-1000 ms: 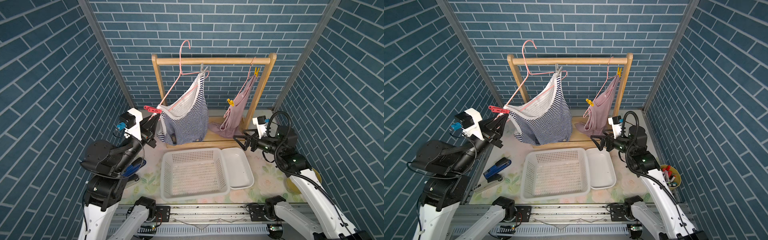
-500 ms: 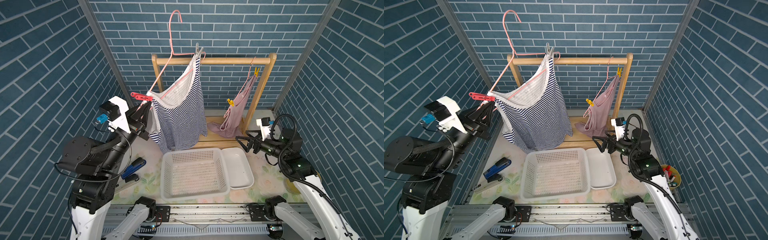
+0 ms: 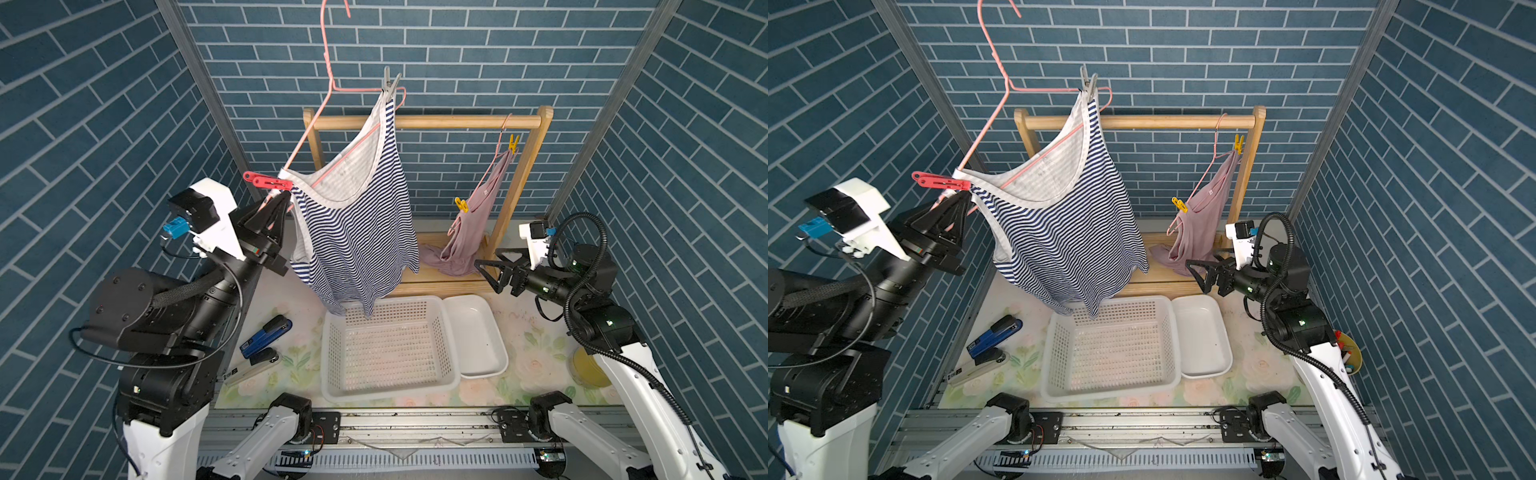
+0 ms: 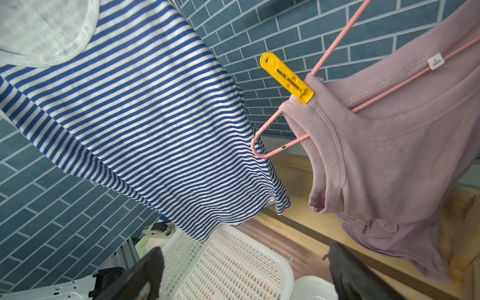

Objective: Remove the clothespins securing tank tops to the hanger
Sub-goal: Remove the clothespin from the hanger.

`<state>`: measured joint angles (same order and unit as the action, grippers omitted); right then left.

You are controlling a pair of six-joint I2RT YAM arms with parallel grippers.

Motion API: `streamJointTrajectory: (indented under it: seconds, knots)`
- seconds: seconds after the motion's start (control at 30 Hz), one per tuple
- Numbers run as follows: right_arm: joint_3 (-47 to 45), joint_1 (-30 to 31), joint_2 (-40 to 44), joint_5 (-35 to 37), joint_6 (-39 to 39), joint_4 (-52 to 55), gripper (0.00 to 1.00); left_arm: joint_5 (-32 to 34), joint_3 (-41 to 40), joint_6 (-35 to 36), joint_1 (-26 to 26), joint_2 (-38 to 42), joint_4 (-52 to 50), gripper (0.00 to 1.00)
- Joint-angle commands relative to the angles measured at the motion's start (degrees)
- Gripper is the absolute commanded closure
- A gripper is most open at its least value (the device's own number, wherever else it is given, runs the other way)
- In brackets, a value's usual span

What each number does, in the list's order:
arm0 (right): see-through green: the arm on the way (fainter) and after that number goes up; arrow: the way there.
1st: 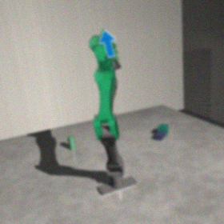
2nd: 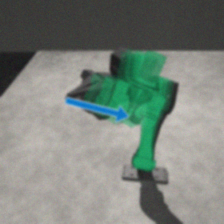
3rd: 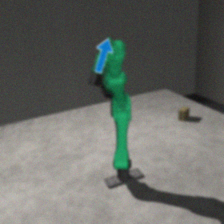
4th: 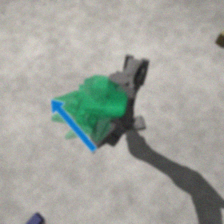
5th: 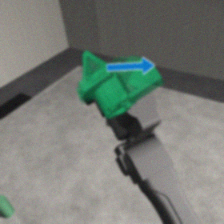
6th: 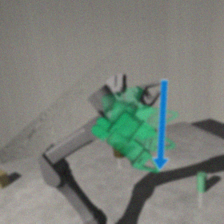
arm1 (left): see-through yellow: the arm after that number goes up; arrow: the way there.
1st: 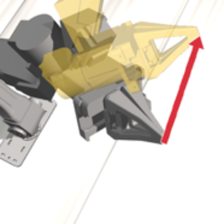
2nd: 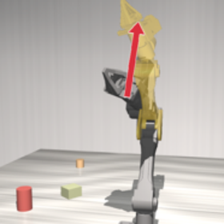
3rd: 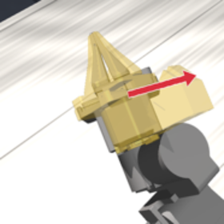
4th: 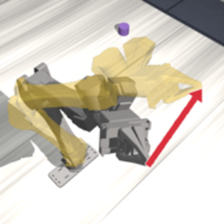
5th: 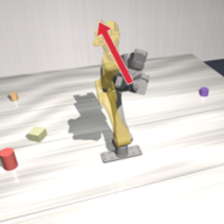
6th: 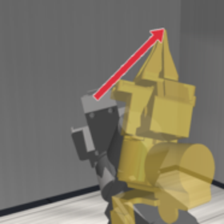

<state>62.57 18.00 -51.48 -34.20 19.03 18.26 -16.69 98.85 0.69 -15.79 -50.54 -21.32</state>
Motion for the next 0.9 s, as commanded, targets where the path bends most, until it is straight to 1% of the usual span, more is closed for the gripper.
streamJointTrajectory:
  seconds: [0.0, 0.2, 0.3, 0.67, 0.87]
  knots:
    - [2.68, 0.28, -1.63, 0.09, -1.49, 0.05, 0.01, 0.65, 3.36, 0.23, -0.2, -0.18, 0.98, 1.0]
    - [4.56, 0.28, -3.84, 0.36, -0.68, -1.66, 0.01, -0.05, 7.61, 0.22, -0.2, -0.9, -2.23, 1.0]
    - [4.69, 0.32, -4.15, 0.79, 0.03, -2.85, 0.01, -1.36, 7.55, -0.18, -0.2, -0.2, -2.29, 1.0]
    - [4.76, 0.28, -4.64, 1.76, 1.79, -4.03, 0.01, -2.07, 8.41, -0.47, -0.2, 1.68, -5.13, 1.0]
    - [3.47, 0.28, -2.52, 1.5, 3.12, -4.25, 0.01, -3.68, 8.3, -3.56, -0.2, 2.64, -6.48, 1.0]
